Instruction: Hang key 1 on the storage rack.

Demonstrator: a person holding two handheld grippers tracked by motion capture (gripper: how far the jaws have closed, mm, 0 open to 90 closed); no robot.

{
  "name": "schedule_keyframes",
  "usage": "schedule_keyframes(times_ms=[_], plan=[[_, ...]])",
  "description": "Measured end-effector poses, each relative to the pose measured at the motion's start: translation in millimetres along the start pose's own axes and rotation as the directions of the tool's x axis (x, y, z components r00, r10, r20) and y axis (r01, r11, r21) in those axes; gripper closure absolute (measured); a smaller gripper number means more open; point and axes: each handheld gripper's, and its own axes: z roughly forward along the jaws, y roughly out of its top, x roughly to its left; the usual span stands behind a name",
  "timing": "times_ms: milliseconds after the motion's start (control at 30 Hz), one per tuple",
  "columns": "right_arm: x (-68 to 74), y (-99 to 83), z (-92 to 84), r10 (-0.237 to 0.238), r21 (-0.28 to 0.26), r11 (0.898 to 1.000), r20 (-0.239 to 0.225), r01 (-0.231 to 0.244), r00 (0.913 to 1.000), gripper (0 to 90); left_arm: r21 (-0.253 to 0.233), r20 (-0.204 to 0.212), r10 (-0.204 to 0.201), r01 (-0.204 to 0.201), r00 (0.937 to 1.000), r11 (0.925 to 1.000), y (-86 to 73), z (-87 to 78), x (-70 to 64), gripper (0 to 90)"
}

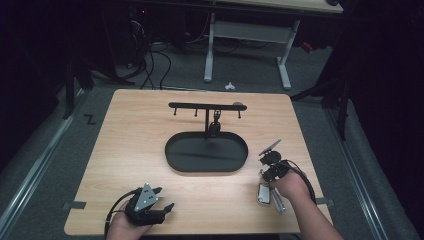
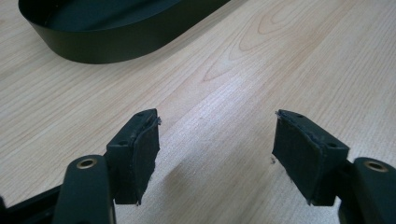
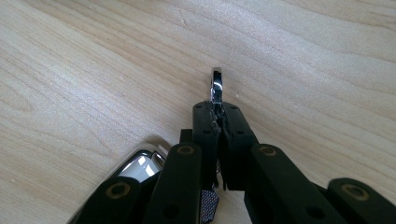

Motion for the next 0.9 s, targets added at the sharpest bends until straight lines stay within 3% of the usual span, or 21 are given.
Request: schedule_keyframes(times_ms=[200, 433, 900], plan=[[0.4, 0.1, -0.8, 0.014, -0.001, 1.0, 0.004, -0.014, 0.9999, 86.3, -0.002, 0.0, 0.001, -0.001, 1.0, 1.0, -0.1, -0.2, -0.1, 31.9], [-3.2, -0.5, -16.9, 0.043, -0.026, 0.999, -0.006, -0.043, 0.9991, 86.1, -0.003, 0.002, 0.001, -0.001, 1.0, 1.0, -0.3, 0.3, 0.0, 31.8], [6.8, 5.6, -75.1, -0.029, -0.118, 0.993, -0.027, 0.025, 0.9992, 86.2, -0.019, -0.01, -0.007, 0.007, 0.9999, 0.9998, 0.1, -0.2, 0.6, 31.6]])
